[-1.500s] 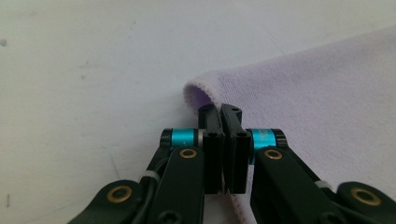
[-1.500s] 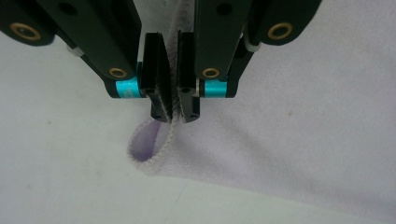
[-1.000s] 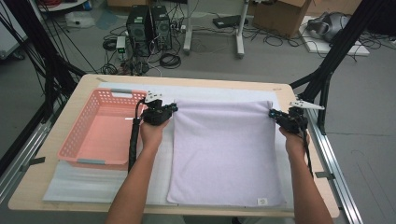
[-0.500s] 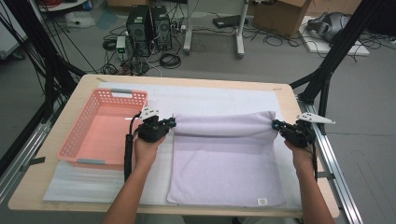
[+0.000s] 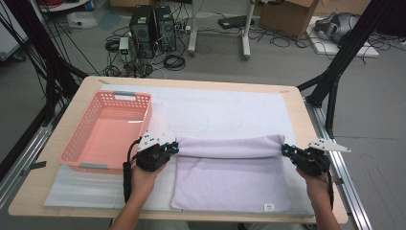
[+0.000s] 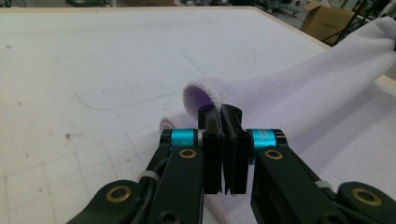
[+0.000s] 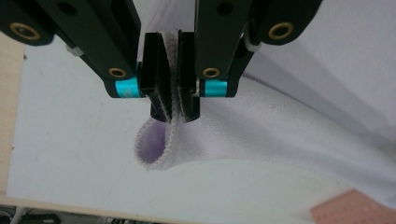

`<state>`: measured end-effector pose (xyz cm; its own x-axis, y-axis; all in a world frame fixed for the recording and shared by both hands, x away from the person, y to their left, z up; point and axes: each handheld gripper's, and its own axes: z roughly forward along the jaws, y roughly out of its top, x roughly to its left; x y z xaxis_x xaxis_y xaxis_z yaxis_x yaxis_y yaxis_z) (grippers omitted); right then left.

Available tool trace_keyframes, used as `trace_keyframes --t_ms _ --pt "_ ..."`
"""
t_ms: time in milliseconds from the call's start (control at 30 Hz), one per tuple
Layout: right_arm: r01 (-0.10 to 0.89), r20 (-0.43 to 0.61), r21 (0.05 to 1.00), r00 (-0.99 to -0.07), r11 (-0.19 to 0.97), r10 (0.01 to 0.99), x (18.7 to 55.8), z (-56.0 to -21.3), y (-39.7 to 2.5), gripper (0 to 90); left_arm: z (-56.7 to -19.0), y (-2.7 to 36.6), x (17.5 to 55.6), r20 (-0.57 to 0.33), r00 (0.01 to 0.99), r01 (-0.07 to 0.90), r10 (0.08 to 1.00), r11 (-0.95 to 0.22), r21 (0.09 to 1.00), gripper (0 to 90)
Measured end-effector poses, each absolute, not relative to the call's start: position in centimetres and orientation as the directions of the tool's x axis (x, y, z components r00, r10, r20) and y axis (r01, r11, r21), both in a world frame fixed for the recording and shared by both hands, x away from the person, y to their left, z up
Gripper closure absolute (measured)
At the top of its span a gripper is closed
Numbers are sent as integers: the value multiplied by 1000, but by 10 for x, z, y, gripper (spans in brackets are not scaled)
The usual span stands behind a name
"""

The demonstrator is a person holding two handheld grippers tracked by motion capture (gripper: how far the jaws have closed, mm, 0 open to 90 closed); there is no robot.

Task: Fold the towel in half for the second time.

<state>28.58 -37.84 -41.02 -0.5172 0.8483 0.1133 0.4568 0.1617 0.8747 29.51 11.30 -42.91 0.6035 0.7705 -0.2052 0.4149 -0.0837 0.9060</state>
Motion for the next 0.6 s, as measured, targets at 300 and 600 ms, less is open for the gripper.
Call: trace_keyframes --t_ms 300,600 --pt "495 125 850 -520 179 845 263 -424 -382 848 -435 115 275 -219 629 427 746 -95 899 869" --pt "561 160 813 -469 153 869 259 -433 -385 521 -439 111 279 -234 620 448 749 -93 889 483"
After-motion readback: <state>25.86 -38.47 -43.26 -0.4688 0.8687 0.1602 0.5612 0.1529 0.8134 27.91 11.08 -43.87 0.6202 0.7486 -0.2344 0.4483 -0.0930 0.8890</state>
